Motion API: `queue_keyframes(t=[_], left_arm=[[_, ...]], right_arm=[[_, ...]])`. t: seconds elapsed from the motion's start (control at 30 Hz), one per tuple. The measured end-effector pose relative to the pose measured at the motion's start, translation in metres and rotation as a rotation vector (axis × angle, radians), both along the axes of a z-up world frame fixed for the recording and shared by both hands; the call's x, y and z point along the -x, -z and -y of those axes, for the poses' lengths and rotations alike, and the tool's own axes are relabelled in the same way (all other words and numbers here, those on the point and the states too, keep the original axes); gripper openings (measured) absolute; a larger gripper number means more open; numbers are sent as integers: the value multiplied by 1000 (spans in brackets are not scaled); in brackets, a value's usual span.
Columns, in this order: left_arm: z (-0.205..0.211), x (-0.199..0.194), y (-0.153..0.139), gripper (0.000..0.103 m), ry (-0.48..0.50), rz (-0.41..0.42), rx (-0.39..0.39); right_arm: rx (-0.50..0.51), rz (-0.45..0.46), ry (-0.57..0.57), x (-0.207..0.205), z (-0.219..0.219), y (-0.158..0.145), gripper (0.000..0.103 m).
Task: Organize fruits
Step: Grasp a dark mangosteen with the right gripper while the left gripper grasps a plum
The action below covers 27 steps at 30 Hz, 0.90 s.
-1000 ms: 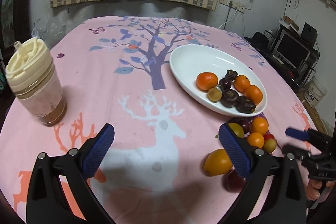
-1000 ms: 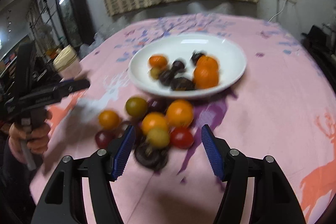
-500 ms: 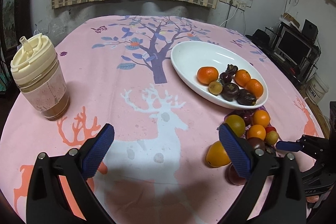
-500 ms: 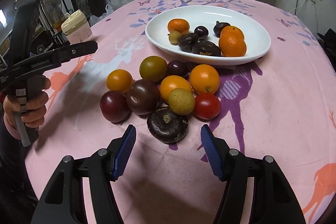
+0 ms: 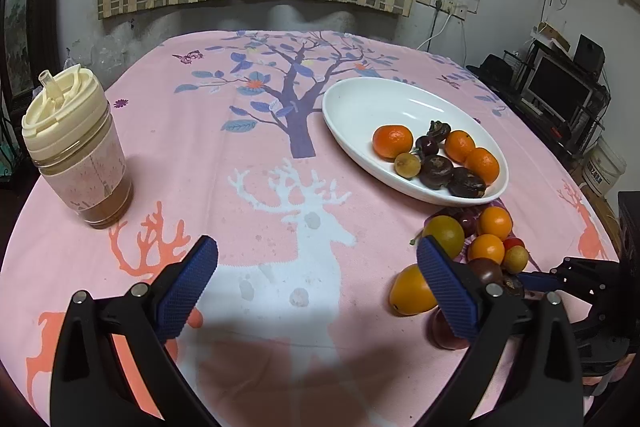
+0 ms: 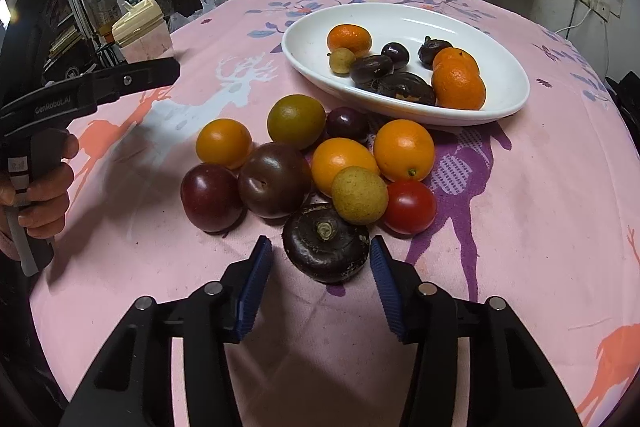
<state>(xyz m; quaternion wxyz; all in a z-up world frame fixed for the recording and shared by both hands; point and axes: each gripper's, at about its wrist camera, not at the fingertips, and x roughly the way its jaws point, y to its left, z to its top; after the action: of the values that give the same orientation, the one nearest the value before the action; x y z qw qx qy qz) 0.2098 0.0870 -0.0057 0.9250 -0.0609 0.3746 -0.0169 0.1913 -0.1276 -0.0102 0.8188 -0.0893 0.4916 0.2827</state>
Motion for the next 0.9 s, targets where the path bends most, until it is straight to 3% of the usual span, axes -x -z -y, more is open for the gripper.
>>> queue_keyframes(t=[0.17,0.3,0.4,0.5,0.6,0.7,0.9], left_arm=[[-1,0,0,98,-5,-8,-4],[-3,2,1,98,11,-30,16],[3,12,1,98,83,-35,52],[21,28,3,96,213,-27,69],[48,41,7,69,361,-42,54],[72,47,13,54,434,-48,-22],[93,43,29,53,440,-85,-131]], right_arm=[[-30,-7,3,0,5,-2,42],[-162,-5,-44,8,14,-20,42],[-283,9,-29,8,31,-35,42],[-338,8,26,3,45,-41,42],[-334,11,63,1,49,-42,42],[-321,8,65,0,48,-41,42],[-322,20,63,3,49,-43,42]])
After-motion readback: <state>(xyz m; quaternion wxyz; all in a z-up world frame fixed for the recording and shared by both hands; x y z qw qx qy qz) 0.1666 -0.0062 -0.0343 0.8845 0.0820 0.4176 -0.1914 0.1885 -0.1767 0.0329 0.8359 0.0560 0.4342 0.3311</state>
